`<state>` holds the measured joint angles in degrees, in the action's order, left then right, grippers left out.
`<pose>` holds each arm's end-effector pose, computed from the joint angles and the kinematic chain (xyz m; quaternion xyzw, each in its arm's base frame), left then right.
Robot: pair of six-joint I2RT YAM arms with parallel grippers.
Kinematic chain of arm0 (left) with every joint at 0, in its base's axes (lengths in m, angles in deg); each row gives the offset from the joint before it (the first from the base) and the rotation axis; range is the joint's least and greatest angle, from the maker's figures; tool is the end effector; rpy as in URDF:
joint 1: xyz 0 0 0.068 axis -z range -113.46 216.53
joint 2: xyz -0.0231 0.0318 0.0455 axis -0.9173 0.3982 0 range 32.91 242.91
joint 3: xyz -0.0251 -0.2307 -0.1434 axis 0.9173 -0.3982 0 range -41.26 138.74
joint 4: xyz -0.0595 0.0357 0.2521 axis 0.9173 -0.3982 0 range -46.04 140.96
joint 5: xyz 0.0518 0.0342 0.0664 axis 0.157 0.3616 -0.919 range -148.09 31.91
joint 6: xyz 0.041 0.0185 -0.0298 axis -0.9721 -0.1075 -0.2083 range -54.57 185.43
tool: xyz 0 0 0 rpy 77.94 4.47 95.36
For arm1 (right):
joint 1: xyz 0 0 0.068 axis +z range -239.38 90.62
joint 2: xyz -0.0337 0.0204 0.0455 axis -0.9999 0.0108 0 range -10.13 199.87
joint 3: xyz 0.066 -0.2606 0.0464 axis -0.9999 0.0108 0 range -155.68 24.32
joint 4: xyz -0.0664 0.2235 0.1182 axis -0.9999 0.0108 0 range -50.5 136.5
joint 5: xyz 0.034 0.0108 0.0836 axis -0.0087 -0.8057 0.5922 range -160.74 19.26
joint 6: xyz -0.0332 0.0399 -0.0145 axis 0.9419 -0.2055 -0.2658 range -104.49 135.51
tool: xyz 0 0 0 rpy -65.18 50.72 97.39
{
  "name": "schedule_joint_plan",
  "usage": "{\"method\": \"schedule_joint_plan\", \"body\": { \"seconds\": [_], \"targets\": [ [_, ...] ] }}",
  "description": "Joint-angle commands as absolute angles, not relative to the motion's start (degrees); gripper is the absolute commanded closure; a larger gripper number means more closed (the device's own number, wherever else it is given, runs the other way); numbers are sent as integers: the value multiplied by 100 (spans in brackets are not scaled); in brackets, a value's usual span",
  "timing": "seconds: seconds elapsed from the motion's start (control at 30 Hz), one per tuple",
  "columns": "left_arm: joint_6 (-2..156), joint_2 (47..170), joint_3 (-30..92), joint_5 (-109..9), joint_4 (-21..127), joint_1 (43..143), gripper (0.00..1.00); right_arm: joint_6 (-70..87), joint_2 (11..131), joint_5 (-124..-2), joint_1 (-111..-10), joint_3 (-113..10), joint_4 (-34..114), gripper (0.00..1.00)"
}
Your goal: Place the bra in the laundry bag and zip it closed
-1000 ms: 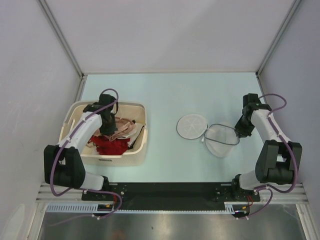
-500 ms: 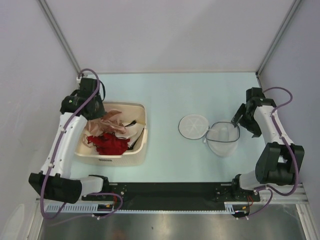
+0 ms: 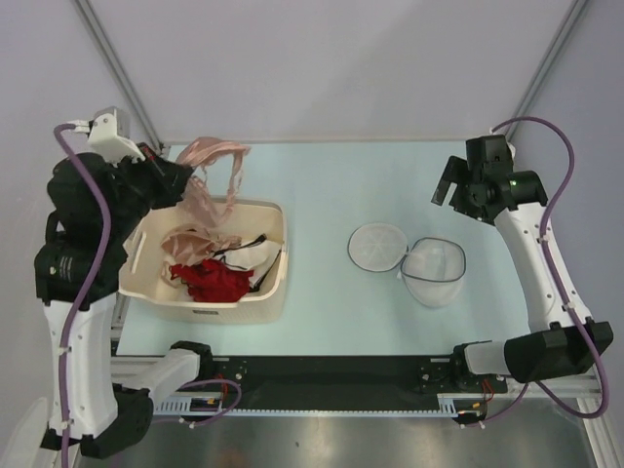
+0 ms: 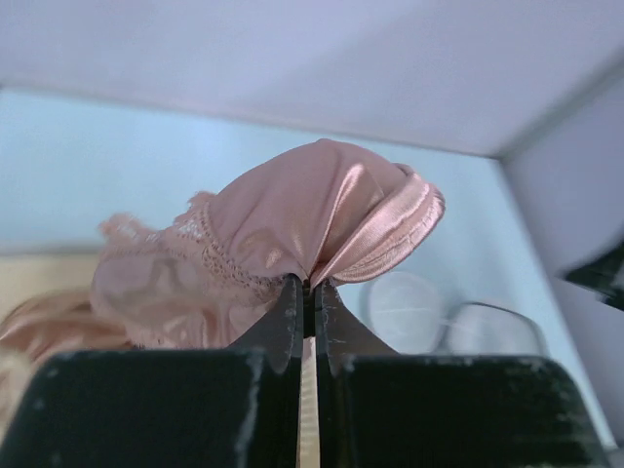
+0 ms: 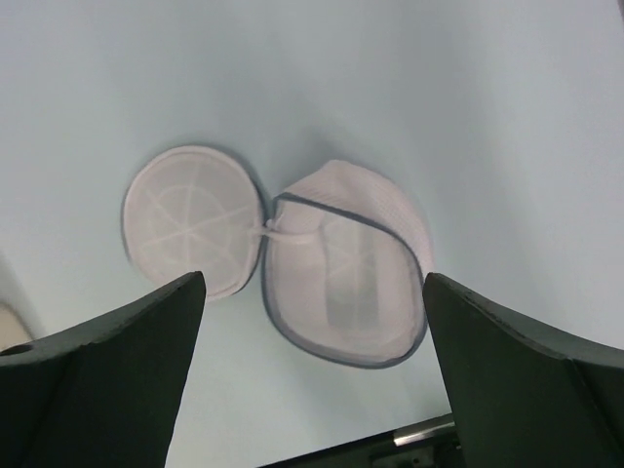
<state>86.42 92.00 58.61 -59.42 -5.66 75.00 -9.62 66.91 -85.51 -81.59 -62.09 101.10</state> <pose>0.1348 -0.0193 0.5156 -0.0940 0.7922 -0.1444 0.5854 0.2580 0.0262 0.3841 0.1825 0.9213 -0.0257 0.3423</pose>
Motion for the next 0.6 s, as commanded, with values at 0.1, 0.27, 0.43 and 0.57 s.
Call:
{"method": "schedule_joint_plan", "body": {
  "seconds": [0.1,0.27,0.43,0.57],
  "targets": [
    [10010,8969,5719,-1918,2392,7506,100,-629,6090,-6948,-7761,-6902,9997,0],
    [10883,8767,4910,-1416,3626,7838,100,-681,5423,-5600,-7725,-6955,9426,0],
    [10868,9091,4364,-1801,3944,9331,100,-884,4938,-4807,-7734,-6981,9161,0],
    [10656,9574,4128,-2056,4066,10317,100,-796,4587,-4473,-7743,-6885,9249,0]
  ]
}}
